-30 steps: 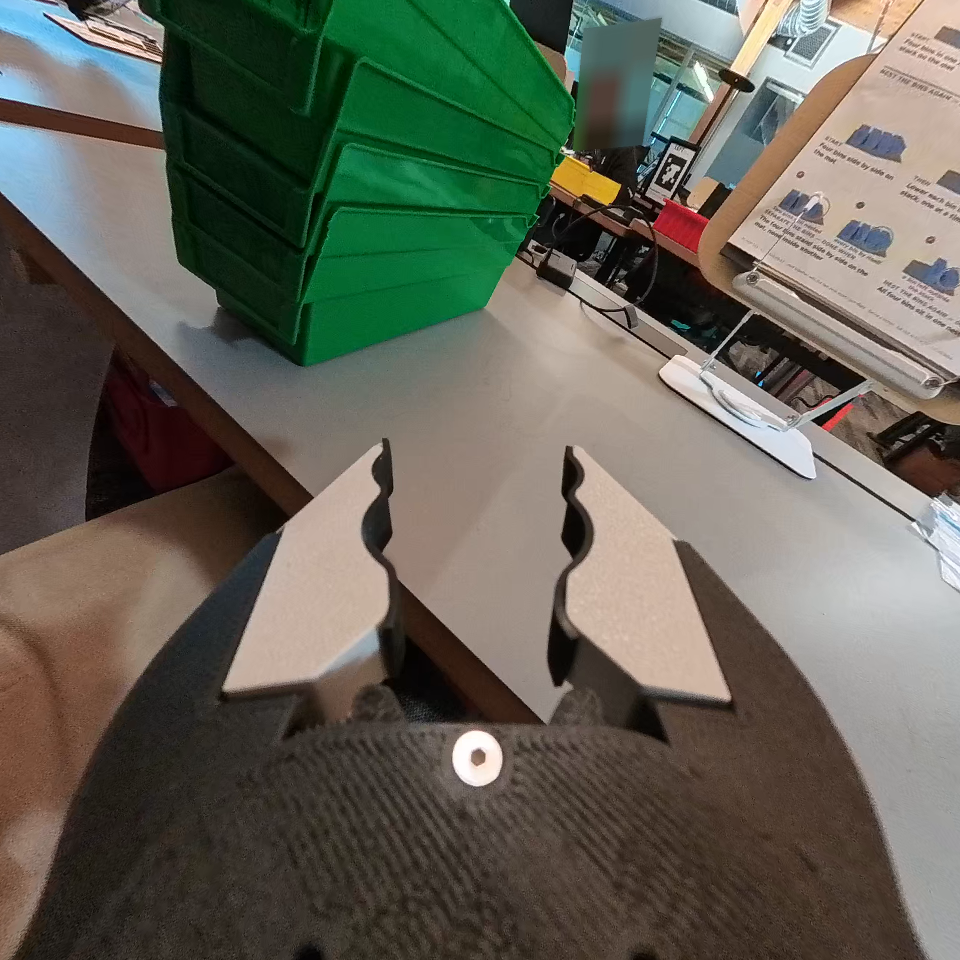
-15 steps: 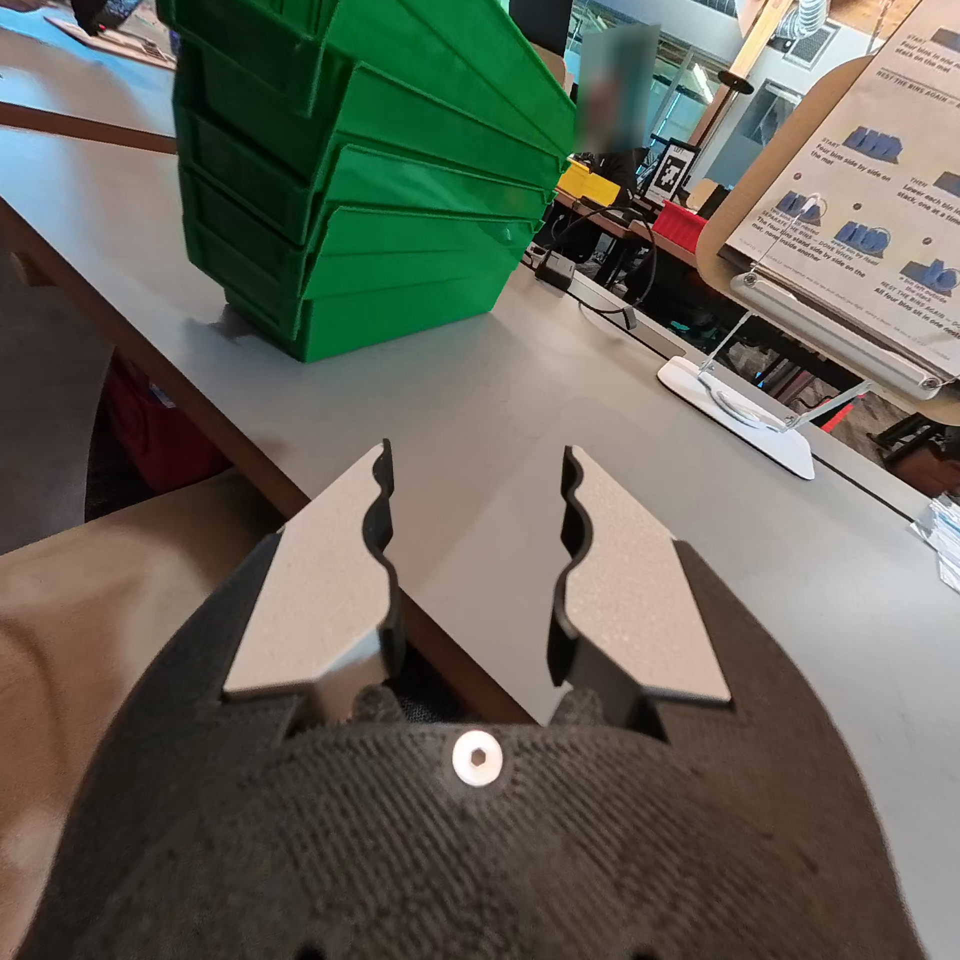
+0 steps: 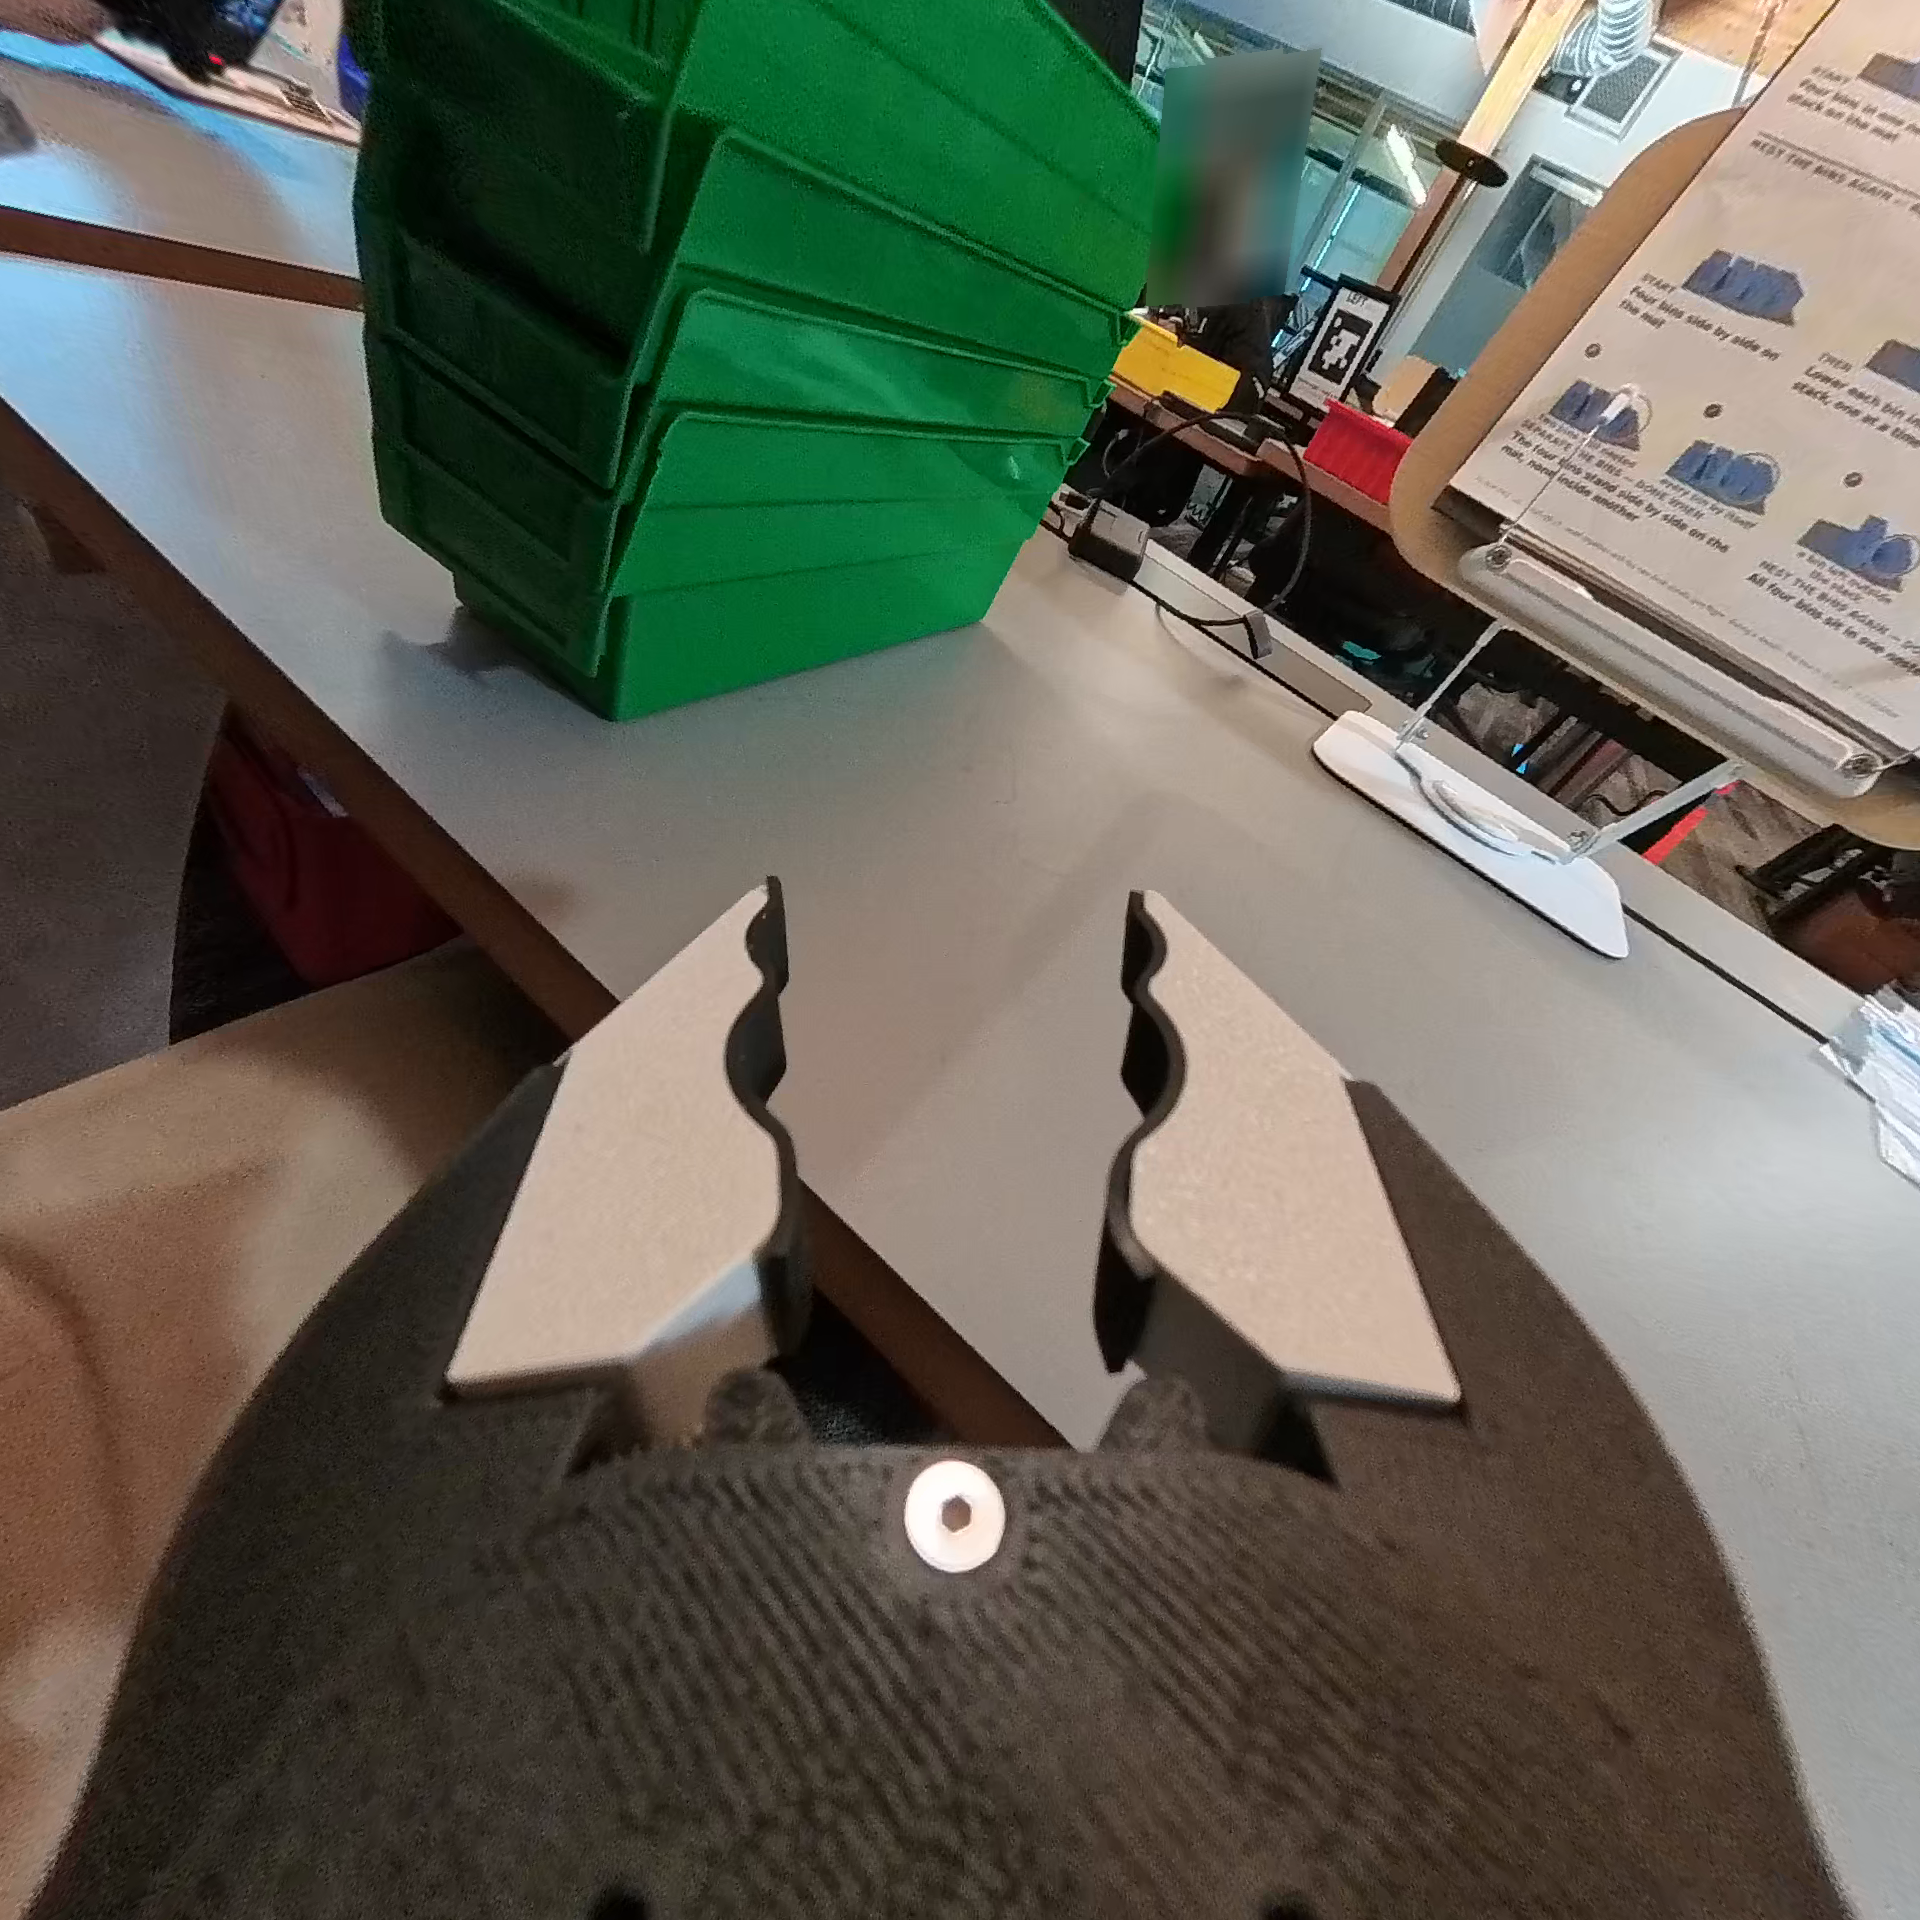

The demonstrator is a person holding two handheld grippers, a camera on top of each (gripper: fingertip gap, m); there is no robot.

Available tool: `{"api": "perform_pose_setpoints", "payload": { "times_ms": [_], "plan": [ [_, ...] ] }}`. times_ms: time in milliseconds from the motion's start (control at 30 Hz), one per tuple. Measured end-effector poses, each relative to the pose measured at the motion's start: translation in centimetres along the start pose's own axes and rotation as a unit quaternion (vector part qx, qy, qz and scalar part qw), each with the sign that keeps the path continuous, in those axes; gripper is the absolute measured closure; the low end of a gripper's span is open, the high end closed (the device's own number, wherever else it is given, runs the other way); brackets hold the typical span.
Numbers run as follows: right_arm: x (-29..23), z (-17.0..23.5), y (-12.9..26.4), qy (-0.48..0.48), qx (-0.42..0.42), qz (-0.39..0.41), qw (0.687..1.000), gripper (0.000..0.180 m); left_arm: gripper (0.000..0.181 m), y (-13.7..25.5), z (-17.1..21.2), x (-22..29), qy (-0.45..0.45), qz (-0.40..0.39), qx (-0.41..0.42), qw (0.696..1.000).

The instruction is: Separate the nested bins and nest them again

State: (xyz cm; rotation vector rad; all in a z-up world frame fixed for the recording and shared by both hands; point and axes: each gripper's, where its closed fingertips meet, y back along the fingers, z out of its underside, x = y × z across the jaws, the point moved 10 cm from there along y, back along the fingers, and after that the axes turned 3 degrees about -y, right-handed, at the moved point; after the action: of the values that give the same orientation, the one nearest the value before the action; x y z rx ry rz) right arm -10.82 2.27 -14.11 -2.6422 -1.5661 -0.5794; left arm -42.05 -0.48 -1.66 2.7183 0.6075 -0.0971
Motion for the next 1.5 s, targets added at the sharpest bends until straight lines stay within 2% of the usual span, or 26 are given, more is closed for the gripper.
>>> {"api": "perform_pose_setpoints", "payload": {
  "times_ms": [1300, 1333, 1500],
  "plan": [
    [0.0, 0.2, -0.1, 0.002, -0.007, -0.005, 1.0, 0.116, 0.179, -1.3, 2.2, -0.2, -0.023, 0.009, -0.009, 1.0],
    [0.0, 0.2, -0.1, 0.002, -0.008, -0.005, 1.0, 0.116, 0.176, -1.3, 2.2, -0.2, -0.023, 0.01, -0.006, 1.0],
    [0.0, 0.4, -0.2, 0.001, -0.016, -0.011, 1.0, 0.115, 0.134, 0.1, 0.7, -0.4, 0.019, 0.044, 0.026, 0.999]
  ]
}}
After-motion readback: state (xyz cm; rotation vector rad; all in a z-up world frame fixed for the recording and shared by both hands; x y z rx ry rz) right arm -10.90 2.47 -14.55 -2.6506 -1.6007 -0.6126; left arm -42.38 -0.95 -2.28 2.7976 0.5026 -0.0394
